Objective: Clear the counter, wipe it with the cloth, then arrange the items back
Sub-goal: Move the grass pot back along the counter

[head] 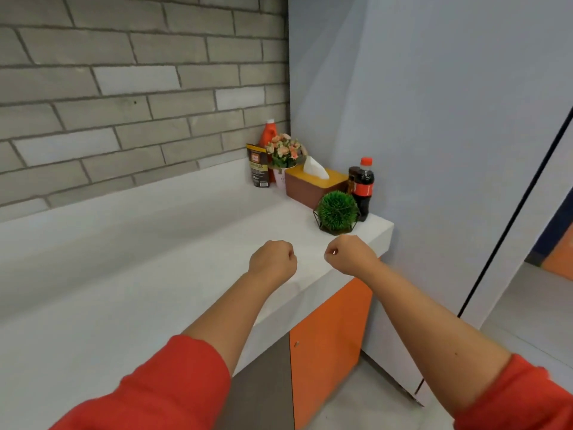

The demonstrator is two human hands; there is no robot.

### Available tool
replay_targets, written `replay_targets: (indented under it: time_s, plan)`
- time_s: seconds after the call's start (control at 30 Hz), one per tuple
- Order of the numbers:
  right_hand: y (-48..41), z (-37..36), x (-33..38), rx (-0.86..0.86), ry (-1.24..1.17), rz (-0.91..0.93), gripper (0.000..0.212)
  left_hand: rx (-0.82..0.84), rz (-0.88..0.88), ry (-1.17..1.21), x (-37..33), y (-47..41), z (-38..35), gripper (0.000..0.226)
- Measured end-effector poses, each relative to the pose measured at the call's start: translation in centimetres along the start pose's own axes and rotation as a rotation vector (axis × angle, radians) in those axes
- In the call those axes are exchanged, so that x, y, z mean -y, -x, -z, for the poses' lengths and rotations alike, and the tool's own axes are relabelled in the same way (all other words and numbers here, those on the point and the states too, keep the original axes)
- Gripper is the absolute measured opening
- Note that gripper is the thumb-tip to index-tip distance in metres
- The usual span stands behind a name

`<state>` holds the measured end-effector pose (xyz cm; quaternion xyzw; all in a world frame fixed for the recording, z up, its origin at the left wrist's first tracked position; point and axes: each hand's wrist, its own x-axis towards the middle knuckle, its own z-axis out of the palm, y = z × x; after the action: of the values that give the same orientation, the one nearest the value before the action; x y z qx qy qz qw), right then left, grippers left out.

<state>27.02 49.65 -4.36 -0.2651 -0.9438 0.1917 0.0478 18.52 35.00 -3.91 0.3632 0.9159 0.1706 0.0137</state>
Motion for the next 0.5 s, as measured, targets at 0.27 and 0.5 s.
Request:
replay_targets:
  time_s: [0.27,0.5]
  plan:
    - [-5.2,0.2,-3.3,-0.043,0.0,-0.176,0.024,0.036,-0.083,0.031,-1.1,-7.7,-1.6,0.027]
    - [-9.3,1.0,-6.5,-0.118,-0.112,-0.267,0.045,0.073,-0.079,0.097,-2.0,-12.3,-3.9,0.025]
